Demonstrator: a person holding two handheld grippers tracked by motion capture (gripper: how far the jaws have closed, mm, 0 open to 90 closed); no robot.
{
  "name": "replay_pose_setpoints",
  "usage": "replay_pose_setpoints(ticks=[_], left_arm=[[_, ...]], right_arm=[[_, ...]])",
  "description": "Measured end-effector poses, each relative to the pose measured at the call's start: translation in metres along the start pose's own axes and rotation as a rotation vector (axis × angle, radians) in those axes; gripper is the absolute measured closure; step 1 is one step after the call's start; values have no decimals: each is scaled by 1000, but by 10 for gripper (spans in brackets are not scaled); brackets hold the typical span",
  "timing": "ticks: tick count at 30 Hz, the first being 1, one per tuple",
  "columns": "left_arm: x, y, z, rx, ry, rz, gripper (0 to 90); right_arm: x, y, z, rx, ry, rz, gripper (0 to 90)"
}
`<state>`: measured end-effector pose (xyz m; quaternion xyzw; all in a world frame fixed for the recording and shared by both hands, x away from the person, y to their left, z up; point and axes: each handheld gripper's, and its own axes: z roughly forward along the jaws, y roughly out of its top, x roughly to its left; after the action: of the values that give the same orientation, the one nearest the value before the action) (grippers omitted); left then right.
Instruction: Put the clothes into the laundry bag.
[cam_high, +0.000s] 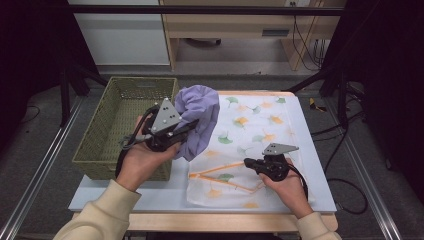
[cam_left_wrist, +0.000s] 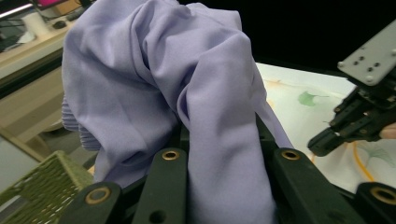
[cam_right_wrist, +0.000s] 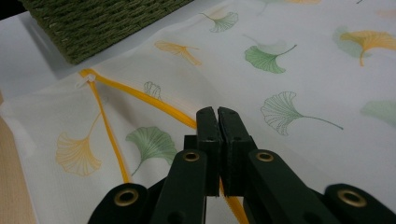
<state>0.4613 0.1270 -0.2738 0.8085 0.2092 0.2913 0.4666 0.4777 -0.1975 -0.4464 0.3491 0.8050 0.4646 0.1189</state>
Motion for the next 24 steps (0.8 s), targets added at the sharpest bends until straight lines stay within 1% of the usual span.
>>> replay_pose_setpoints(ticks=[1,3,5,7,10,11,12,13,20,22,24], left_arm=[[-1,0,1,4,-5,4,736],[-6,1,5,-1,-11,-1,735],[-10,3,9,-12,-23,-8,736],[-14,5,12,-12,-35,-2,735],[-20,5,16,-14,-49,-2,736],[-22,5,18,-13,-55,-2,736],[-24,5,19,-10,-60,3,735],[-25,4,20,-9,-65,5,735],[-34,3,26,-23,-95,-15,735],[-36,4,26,-31,-101,-20,735],[-38,5,26,-38,-108,-20,735]], right_arm=[[0,0,0,0,2,4,885],[-1,0,-1,8,9,9,885],[-2,0,0,14,15,15,886],[-2,1,-1,19,18,18,886],[-4,2,-3,9,22,20,886],[-4,3,-4,8,22,31,886],[-5,3,-4,1,27,27,886],[-5,3,-4,0,30,38,885],[-7,5,-5,-11,41,51,886],[-6,6,-6,-17,46,62,886],[-6,6,-7,-17,47,55,886]])
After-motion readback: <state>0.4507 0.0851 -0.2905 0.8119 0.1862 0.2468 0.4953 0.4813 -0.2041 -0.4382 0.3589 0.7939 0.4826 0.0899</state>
